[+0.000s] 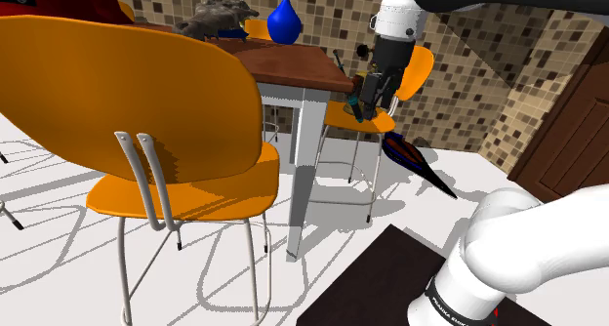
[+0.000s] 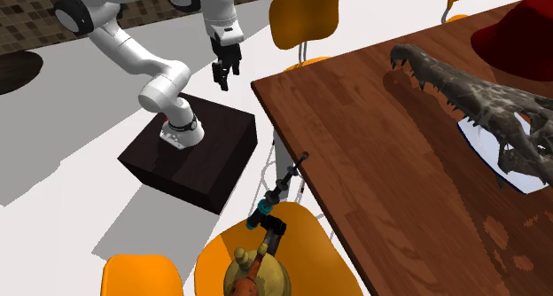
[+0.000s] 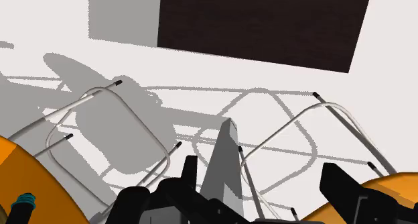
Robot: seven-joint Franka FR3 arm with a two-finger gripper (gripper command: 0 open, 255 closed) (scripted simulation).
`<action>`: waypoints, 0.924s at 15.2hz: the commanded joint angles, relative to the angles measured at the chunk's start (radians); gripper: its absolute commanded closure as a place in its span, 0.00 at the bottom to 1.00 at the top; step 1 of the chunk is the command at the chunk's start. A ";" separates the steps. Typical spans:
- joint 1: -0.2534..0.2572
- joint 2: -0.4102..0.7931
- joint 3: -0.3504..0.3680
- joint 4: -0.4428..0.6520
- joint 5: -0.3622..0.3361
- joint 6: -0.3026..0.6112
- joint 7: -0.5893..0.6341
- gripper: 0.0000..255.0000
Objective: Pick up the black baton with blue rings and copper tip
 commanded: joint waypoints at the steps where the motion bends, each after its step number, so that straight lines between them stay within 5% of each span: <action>1: 0.000 0.000 0.000 0.000 0.000 0.000 0.000 0.00; 14: -0.040 0.275 -0.234 0.135 -0.103 0.257 -0.293 0.00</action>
